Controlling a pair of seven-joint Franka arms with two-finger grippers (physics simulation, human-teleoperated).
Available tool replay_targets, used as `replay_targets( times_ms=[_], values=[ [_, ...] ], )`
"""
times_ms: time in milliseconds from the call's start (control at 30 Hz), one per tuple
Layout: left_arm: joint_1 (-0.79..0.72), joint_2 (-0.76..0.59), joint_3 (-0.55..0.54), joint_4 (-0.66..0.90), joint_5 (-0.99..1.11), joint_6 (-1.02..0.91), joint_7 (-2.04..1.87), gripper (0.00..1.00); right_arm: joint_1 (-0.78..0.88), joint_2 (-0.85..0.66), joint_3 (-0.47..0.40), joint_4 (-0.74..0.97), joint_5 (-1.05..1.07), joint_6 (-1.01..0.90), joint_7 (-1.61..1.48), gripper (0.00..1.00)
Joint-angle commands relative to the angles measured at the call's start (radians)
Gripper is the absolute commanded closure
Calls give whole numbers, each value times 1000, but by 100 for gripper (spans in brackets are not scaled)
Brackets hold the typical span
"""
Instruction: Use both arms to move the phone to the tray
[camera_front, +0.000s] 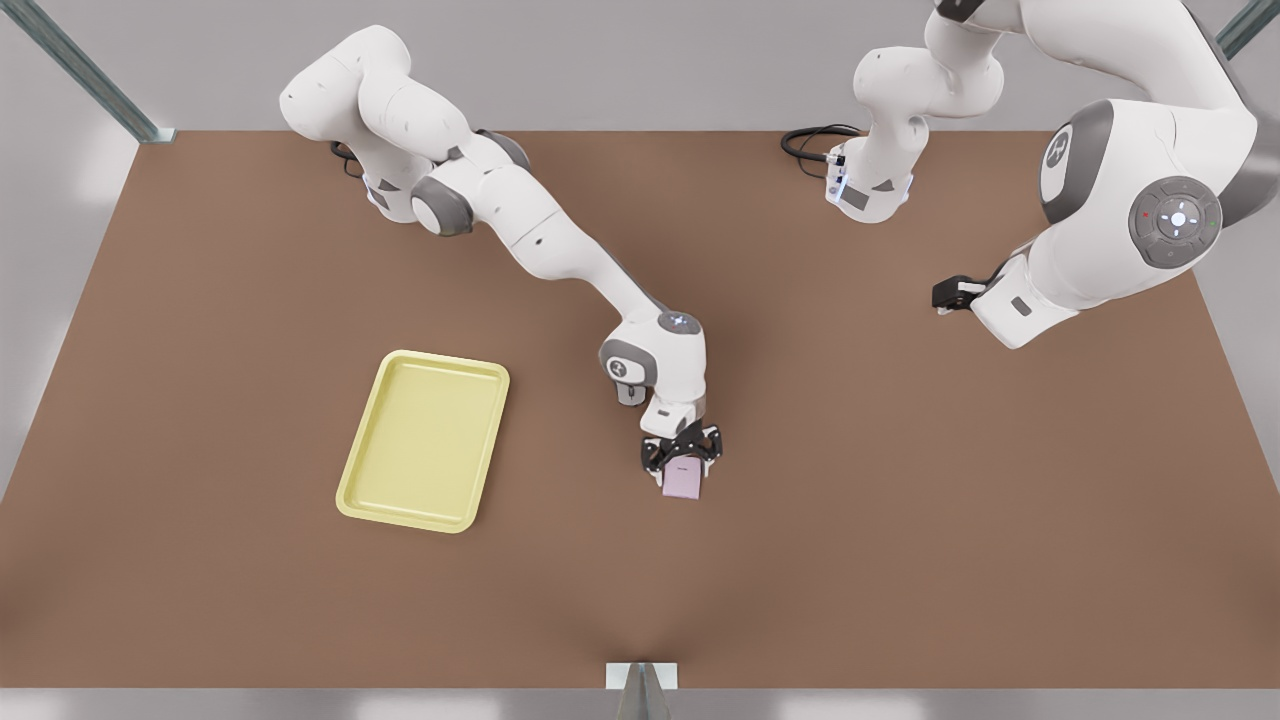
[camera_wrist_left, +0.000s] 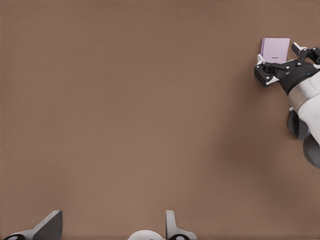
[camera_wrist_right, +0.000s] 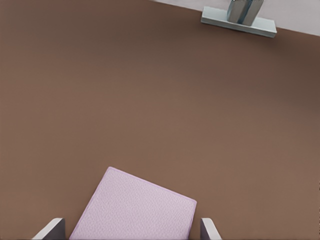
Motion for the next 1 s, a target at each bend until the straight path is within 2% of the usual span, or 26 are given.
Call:
replay_targets(
  times_ms=[0,167,300,433,733,800,967],
  values=[
    [0,-1,0,0,0,0,1,0,-4,-2,-1,0,0,9,-86,0],
    [0,0,0,0,2,0,1,0,-21,-2,5,0,1,16,-75,0],
    [0,0,0,0,2,0,3,0,-35,-2,71,-4,1,32,-83,0],
    [0,0,0,0,12,0,1,0,-63,-1,102,-9,1,50,-117,0],
    [0,7,-2,0,12,2,1,0,-72,-1,116,-12,1,59,-144,0],
    [0,3,0,0,12,2,1,0,-73,-1,116,-12,1,59,-144,4],
    [0,3,-2,0,15,2,1,0,-76,-1,116,-20,1,78,-154,8]
  ],
)
